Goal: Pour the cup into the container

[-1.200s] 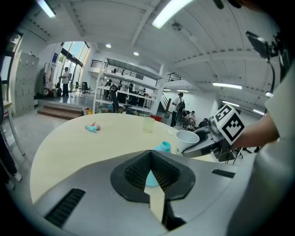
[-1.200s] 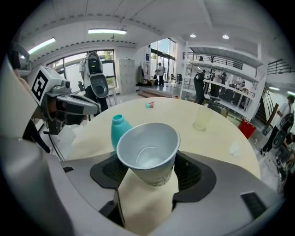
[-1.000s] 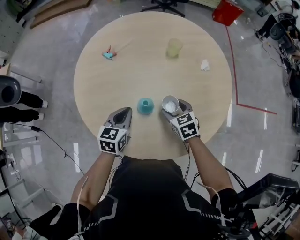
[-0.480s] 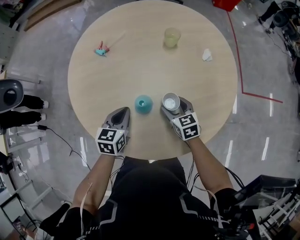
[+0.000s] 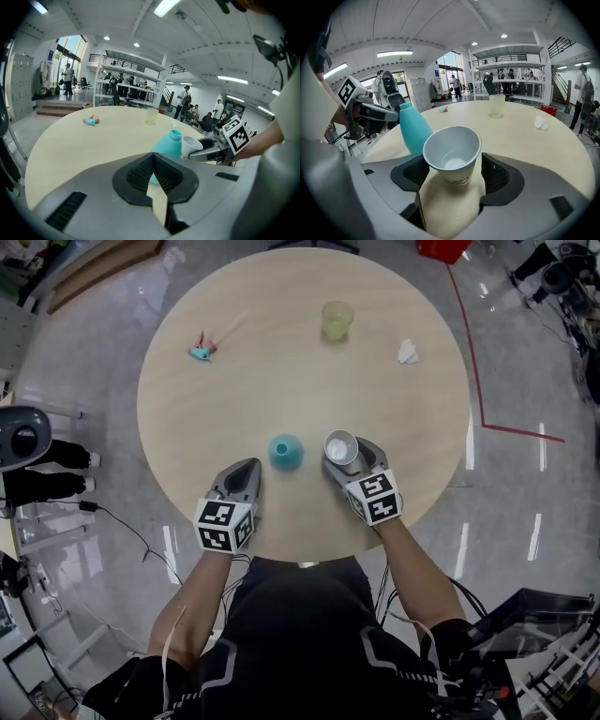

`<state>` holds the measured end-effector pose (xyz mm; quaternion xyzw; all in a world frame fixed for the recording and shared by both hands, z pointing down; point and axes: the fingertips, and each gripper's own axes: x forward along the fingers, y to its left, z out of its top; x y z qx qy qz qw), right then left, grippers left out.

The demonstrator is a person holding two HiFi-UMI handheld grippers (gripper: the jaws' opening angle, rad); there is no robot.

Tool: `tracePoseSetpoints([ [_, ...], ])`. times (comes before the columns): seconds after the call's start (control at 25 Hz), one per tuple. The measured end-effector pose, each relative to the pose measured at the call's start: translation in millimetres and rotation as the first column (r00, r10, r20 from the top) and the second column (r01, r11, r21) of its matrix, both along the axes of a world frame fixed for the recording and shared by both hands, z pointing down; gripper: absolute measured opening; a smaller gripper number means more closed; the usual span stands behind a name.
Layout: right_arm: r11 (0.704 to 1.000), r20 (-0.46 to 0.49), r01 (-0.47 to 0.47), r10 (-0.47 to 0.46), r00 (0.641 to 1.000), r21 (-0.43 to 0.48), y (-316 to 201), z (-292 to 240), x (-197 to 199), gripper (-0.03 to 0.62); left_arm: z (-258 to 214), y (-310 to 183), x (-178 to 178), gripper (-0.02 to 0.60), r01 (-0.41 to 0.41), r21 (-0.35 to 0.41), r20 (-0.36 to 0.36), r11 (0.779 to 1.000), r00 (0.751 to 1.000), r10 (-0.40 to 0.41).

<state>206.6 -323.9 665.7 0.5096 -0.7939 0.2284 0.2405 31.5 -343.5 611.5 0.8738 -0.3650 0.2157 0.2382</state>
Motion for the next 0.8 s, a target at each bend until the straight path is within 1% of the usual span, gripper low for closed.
tracePoseSetpoints([
  [0.16,1.000,0.007,-0.003,0.003,1.000,0.005,10,-9,2,0.324,-10,0,0,0.000,-0.007,0.027,-0.004,1.000,1.000,0.007],
  [0.28,1.000,0.016,0.007,-0.007,1.000,0.003,18,-15,2,0.324,-16,2,1,0.000,-0.017,0.056,0.006,0.998,1.000,0.016],
  [0.4,1.000,0.006,0.006,-0.006,1.000,0.024,22,-29,5,0.324,-27,2,2,0.000,-0.017,0.085,0.000,0.996,1.000,0.017],
  [0.48,0.999,0.004,-0.005,0.005,1.000,0.054,23,-45,8,0.322,-40,1,3,0.000,-0.009,0.109,-0.018,0.994,1.000,0.011],
  [0.56,0.997,0.021,-0.007,0.006,1.000,0.081,22,-63,7,0.322,-56,0,4,0.000,-0.004,0.140,-0.044,0.990,0.999,0.010],
  [0.68,0.994,0.083,0.006,-0.015,0.996,0.109,22,-90,2,0.321,-84,-1,10,0.000,-0.008,0.190,-0.102,0.982,0.994,0.027],
  [0.76,0.988,0.117,-0.003,-0.015,0.993,0.153,19,-112,1,0.319,-101,1,13,0.000,-0.004,0.215,-0.147,0.977,0.988,0.037],
  [0.8,0.982,0.123,-0.019,-0.004,0.992,0.186,18,-124,3,0.307,-107,1,14,0.000,0.000,0.226,-0.160,0.974,0.986,0.037],
])
